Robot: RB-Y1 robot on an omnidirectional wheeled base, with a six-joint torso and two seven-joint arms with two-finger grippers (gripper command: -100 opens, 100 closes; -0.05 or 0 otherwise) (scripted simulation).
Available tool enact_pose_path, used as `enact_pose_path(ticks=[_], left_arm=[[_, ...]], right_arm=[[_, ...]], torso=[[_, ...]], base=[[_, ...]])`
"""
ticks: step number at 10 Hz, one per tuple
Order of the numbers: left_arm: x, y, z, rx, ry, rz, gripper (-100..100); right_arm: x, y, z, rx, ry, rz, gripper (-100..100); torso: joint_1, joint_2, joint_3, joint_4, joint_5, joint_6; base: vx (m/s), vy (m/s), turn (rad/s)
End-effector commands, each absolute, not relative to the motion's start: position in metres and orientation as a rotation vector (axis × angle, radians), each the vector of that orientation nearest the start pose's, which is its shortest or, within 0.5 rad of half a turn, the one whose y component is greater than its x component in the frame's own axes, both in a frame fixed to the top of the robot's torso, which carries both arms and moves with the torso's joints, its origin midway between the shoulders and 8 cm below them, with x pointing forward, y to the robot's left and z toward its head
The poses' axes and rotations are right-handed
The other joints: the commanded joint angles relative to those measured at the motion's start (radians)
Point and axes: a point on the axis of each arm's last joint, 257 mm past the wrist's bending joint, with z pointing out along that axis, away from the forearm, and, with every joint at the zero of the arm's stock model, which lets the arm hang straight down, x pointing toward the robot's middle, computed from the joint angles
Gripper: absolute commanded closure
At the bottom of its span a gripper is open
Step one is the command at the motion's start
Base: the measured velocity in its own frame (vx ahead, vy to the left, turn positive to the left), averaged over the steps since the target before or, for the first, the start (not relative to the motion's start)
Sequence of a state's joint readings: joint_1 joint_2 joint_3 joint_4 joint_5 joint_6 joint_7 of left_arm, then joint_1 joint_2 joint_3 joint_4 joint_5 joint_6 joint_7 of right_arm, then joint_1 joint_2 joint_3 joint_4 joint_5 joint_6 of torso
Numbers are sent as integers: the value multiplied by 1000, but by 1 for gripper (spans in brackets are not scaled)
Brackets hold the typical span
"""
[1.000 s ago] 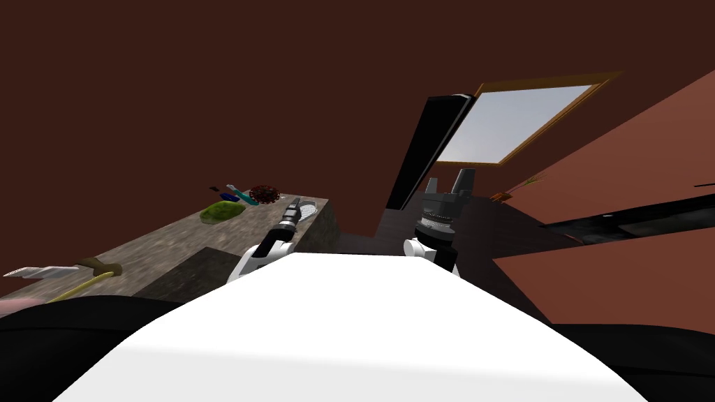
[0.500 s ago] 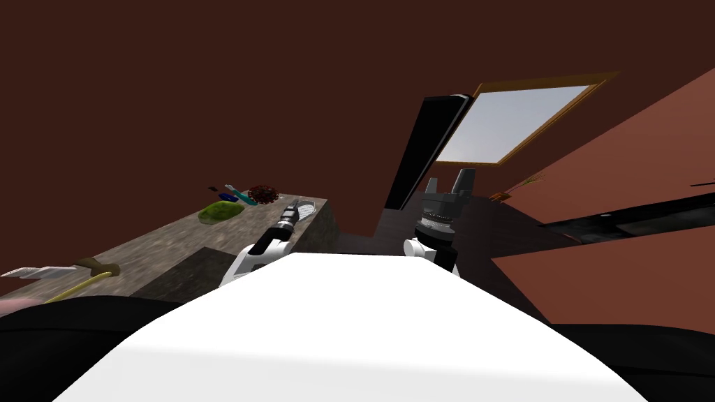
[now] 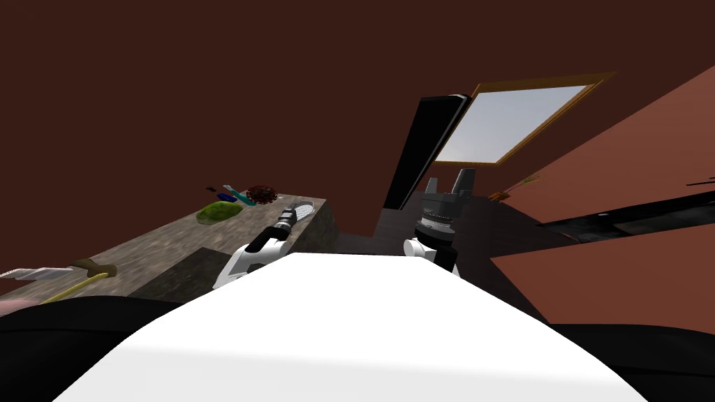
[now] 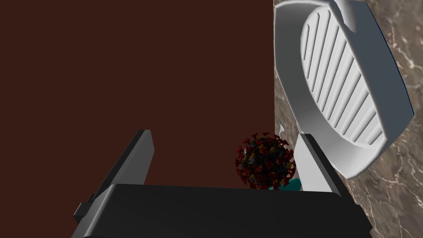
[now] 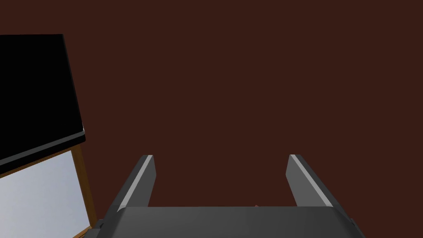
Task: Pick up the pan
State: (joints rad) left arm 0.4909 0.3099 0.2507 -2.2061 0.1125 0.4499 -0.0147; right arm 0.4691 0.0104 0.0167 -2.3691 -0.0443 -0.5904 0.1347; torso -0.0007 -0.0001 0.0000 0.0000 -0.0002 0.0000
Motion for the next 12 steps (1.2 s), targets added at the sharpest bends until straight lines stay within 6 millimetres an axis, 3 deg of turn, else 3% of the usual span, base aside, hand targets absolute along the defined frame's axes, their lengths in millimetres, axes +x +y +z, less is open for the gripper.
enact_pose_path(ticks=[1, 12], left_arm=[[383, 444, -197, -1320, 1327, -643, -100], [358, 470, -244, -1559, 1429, -513, -100]], right_arm=[[307, -271, 87, 487, 456, 1269, 0], [307, -271, 87, 487, 456, 1269, 0]], torso=[[0, 0, 0, 0, 0, 0], [2, -1, 0, 0, 0, 0]], base=[[1, -12, -14], [7, 1, -14]])
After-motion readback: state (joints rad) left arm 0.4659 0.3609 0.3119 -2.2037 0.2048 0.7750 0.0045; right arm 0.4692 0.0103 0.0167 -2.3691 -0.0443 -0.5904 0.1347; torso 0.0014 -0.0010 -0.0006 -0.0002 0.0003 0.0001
